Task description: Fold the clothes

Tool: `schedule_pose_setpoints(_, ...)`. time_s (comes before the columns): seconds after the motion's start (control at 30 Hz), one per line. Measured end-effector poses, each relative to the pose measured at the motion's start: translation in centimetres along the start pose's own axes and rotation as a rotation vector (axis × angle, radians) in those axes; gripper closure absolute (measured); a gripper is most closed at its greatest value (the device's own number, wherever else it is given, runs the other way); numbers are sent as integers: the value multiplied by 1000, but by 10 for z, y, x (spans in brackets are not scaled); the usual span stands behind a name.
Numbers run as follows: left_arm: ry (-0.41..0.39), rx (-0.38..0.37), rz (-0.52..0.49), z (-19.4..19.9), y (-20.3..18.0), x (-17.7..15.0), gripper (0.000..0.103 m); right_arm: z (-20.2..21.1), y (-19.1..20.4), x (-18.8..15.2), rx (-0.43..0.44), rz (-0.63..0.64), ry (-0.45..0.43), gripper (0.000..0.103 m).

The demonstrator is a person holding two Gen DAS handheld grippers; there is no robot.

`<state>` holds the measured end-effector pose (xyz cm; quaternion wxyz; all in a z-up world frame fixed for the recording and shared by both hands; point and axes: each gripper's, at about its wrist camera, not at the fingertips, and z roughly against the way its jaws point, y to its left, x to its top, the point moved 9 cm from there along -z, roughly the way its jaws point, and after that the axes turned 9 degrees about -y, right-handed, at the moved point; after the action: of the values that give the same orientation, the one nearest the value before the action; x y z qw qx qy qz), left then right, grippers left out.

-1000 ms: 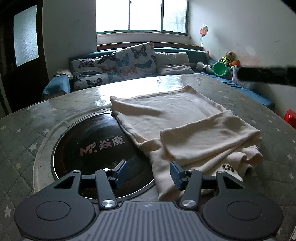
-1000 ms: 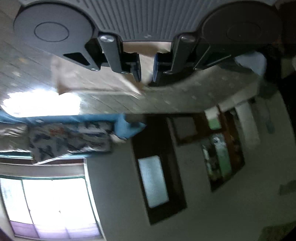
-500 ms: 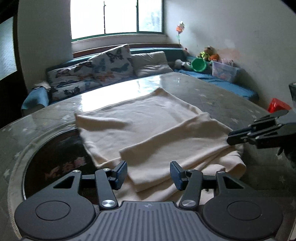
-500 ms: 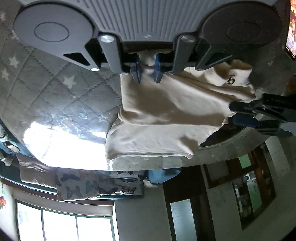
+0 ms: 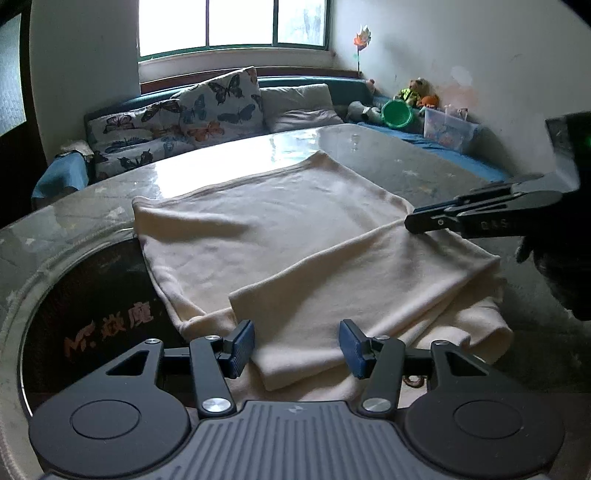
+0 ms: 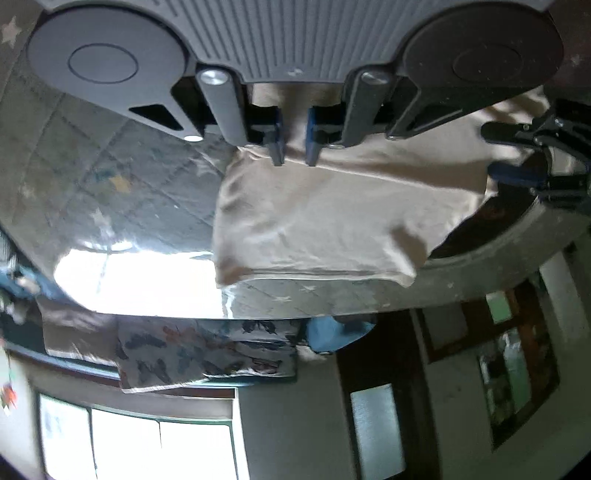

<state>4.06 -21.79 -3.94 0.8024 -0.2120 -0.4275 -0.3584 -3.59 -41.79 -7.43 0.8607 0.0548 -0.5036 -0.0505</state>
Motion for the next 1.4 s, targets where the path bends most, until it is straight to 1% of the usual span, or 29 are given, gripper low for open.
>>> schedule_pose_setpoints(0.07, 1, -2, 12, 2, 4, 0, 48, 5, -3, 1, -8, -8, -1, 101)
schedule_pose_setpoints(0.13, -8, -2, 6, 4, 4, 3, 49, 11, 1, 5, -11, 20, -13, 99)
schedule_pose_setpoints(0.23, -37, -2, -1, 7, 4, 14, 49, 14, 13, 9, 13, 61, -28, 98)
schedule_pose_setpoints(0.3, -47, -3, 12, 2, 4, 19, 49, 9, 21, 8, 30, 82, -28, 97)
schedule_pose_setpoints(0.37, -37, -8, 22, -6, 4, 22, 49, 2, 24, 4, 27, 91, -15, 95)
schedule_pose_setpoints(0.47, -6, 18, 15, -20, 8, 18, 49, -2, 20, 2, 14, 81, -6, 93)
schedule_pose_setpoints(0.57, -25, 21, 12, -12, 10, 19, 49, 10, 27, 3, 32, 103, -14, 89)
schedule_pose_setpoints(0.63, -47, 9, -14, -1, 7, 21, 49, 19, 37, -1, 64, 140, -12, 85)
schedule_pose_setpoints(0.7, -59, 8, -60, 9, 2, 19, 49, 28, 48, -9, 97, 174, -3, 85)
schedule_pose_setpoints(0.77, -39, -5, -91, 12, -3, 10, 49, 33, 57, -19, 115, 210, 10, 84)
schedule_pose_setpoints(0.83, -8, 0, -121, 9, -6, 0, 49, 32, 61, -31, 105, 260, 28, 83)
schedule_pose_setpoints(0.97, -13, 9, -118, 14, -6, -2, 49, 43, 65, -30, 102, 305, 16, 82)
schedule_pose_setpoints(1.03, -33, 5, -156, 24, -9, 1, 49, 52, 65, -26, 109, 319, 7, 79)
schedule_pose_setpoints(1.13, -59, -31, -244, 44, -18, 0, 49, 68, 62, -28, 101, 370, 11, 76)
schedule_pose_setpoints(1.27, -62, -128, -385, 67, -38, -13, 49, 81, 62, -41, 102, 443, 48, 73)
schedule_pose_setpoints(1.33, -57, -168, -462, 72, -49, -24, 49, 88, 65, -49, 109, 501, 61, 71)
schedule_pose_setpoints(1.4, -50, -196, -519, 73, -59, -33, 49, 90, 68, -55, 117, 532, 66, 69)
